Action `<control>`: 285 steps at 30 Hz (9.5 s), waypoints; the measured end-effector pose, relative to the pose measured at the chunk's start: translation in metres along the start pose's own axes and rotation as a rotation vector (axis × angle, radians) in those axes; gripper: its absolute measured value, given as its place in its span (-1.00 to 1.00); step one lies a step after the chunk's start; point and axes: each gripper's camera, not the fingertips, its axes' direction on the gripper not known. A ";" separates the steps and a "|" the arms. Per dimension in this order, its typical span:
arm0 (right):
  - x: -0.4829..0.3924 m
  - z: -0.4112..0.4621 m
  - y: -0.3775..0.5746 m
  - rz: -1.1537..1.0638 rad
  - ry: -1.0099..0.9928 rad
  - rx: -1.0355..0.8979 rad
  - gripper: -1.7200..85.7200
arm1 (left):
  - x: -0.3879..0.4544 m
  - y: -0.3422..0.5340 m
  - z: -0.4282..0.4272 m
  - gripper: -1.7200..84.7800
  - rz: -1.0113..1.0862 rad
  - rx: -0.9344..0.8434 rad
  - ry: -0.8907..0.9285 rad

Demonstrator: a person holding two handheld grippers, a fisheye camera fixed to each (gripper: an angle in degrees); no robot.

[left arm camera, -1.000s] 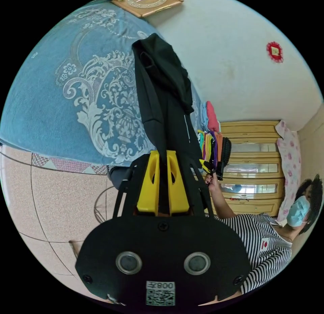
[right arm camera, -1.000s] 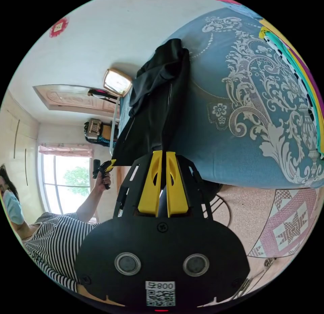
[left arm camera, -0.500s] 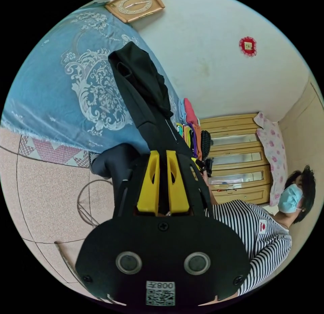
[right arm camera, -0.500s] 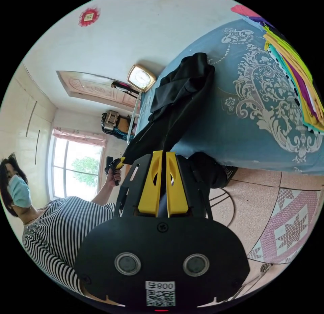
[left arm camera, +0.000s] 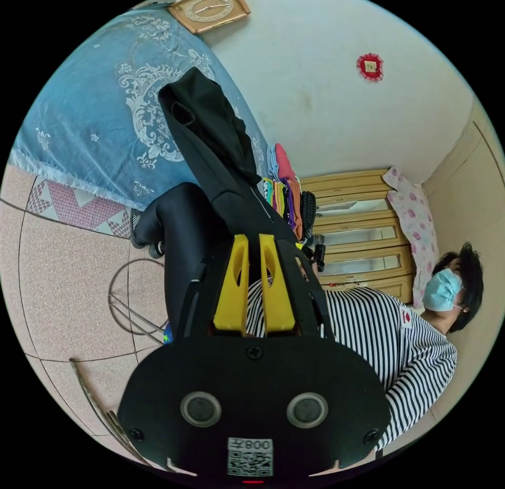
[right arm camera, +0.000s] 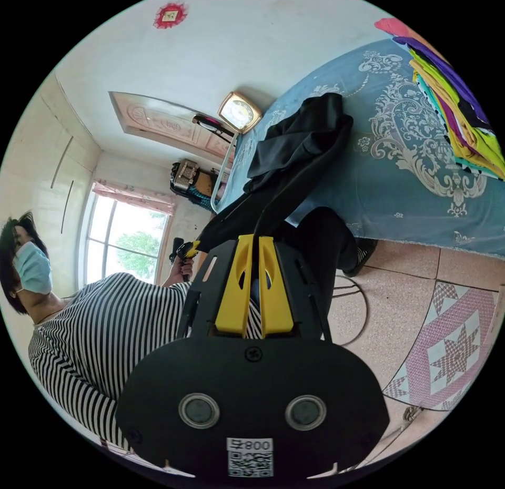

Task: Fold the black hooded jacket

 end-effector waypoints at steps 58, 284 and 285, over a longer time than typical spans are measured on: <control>0.248 0.120 -0.622 0.110 0.110 0.029 -0.92 | -0.004 -0.649 0.064 -0.86 -0.129 0.173 -0.057; 0.063 0.296 -0.379 -0.049 0.456 -0.262 -0.96 | -0.106 -0.511 0.544 -0.90 0.268 -0.207 -0.446; 0.063 0.290 -0.371 -0.041 0.429 -0.238 -0.95 | -0.122 -0.516 0.533 -0.87 0.194 -0.219 -0.370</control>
